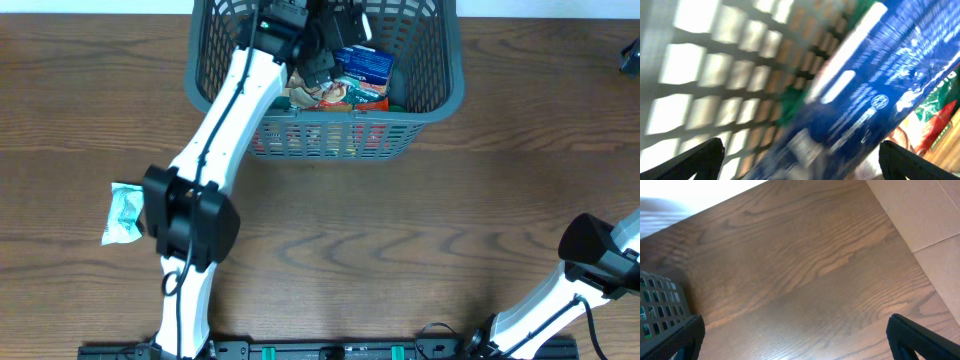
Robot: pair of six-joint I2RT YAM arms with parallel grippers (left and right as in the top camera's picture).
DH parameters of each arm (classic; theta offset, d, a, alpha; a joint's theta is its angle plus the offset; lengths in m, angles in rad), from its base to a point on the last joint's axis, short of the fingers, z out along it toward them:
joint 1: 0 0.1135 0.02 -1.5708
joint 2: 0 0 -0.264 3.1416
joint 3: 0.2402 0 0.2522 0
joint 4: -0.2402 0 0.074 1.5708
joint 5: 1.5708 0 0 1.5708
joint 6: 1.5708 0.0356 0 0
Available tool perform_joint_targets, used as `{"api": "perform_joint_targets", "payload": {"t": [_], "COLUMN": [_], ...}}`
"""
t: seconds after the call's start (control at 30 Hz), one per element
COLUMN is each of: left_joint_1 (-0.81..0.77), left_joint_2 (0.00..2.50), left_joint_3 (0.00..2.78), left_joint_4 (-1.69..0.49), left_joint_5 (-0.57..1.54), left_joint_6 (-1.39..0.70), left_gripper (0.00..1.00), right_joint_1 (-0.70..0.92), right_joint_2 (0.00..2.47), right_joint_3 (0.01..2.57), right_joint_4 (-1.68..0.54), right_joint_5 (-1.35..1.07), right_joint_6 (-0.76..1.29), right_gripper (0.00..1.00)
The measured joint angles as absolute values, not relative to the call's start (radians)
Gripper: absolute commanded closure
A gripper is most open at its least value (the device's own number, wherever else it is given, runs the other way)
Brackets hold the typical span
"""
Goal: Pack container
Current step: 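Drop the blue box into the basket and withdraw the left gripper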
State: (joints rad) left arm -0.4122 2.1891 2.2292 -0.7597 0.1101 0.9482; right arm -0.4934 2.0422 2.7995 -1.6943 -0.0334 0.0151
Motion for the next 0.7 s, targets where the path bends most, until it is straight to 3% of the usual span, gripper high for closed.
{"api": "perform_joint_targets", "payload": {"t": [0.37,0.53,0.7], "left_joint_1": [-0.294,-0.09,0.101], "left_joint_2": [1.672,1.514,1.508], "left_joint_3": [2.238,2.249,2.225], "left_joint_4": [-1.011,-1.292,-1.489], "left_joint_5": [-0.125,-0.177,-0.194], "left_joint_6": [0.615,0.379,0.199], "left_gripper": [0.01,0.01,0.01], "right_joint_1": [-0.493,-0.493,-0.493], "right_joint_2": [2.042,2.042,2.042], "right_joint_3": [2.799,2.799,2.799], "right_joint_4": [-1.695,-1.694,-1.694], "right_joint_5": [-0.033,-0.033,-0.033], "right_joint_6": [0.015,0.015,0.015], "right_gripper": [0.01,0.01,0.01]}}
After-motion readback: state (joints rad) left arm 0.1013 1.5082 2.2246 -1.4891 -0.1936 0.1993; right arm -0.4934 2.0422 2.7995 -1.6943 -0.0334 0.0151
